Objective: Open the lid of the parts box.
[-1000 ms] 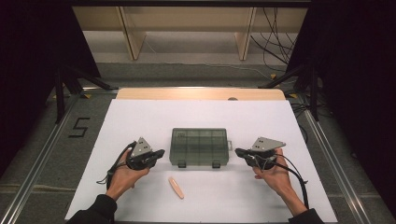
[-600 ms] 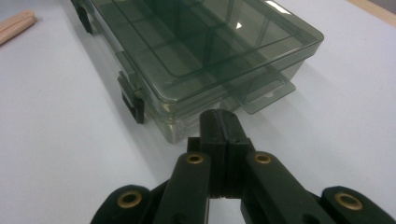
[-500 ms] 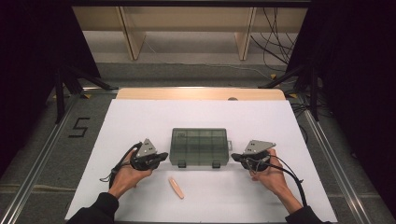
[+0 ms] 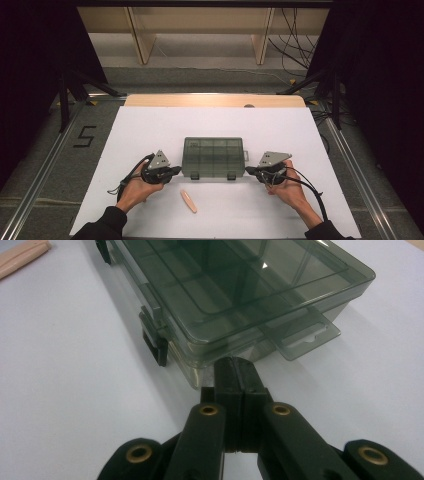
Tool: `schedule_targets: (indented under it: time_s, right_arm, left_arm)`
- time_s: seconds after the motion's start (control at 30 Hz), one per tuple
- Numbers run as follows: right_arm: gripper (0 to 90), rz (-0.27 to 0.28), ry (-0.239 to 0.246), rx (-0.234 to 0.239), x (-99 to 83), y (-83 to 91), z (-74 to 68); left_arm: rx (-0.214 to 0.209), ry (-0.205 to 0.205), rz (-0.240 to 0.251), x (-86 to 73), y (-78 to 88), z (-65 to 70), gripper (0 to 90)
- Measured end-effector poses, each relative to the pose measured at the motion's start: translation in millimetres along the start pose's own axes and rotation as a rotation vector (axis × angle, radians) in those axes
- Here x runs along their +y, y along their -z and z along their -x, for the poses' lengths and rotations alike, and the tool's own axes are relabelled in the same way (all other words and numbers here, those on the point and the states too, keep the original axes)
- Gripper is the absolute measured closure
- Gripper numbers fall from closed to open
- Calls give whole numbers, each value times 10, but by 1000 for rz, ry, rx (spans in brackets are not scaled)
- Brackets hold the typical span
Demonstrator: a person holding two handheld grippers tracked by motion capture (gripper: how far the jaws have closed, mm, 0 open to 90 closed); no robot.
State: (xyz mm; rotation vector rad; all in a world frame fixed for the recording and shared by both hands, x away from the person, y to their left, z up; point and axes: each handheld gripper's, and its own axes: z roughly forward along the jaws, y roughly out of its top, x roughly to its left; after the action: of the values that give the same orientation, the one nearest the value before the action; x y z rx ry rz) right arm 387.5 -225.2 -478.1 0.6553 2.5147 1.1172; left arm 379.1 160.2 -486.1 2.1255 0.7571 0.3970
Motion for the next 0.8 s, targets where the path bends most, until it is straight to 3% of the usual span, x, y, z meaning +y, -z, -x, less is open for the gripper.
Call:
schedule_targets:
  time_s: [0.07,0.17,0.23,0.43,0.5,0.53,0.7,0.73,0.77,0.8]
  right_arm:
    - [900,3,3,2,6,-5,-3]
    - [900,6,-1,7,11,-9,-9]
    - [900,10,3,4,19,-10,-8]
    - [900,29,-2,2,33,0,7]
    - [900,45,4,1,49,5,6]
    - [900,46,2,0,56,4,-2]
    - [900,81,22,-28,110,5,2]
    - [900,100,26,-41,119,-3,3]
    - [900,99,27,-41,130,3,9]
    - [900,100,27,-43,137,9,14]
  left_arm:
    - [-11,-15,-1,3,-4,1,899]
    - [-2,-14,-1,16,4,14,899]
    - [-18,-7,0,24,12,16,899]
    - [-8,-7,17,48,27,19,898]
    - [12,-22,26,59,29,16,899]
    - [-2,-16,28,64,30,25,899]
    - [17,0,70,119,61,29,899]
    - [18,-19,65,131,75,11,899]
    - [17,2,82,138,69,18,899]
    - [21,-3,93,146,67,13,899]
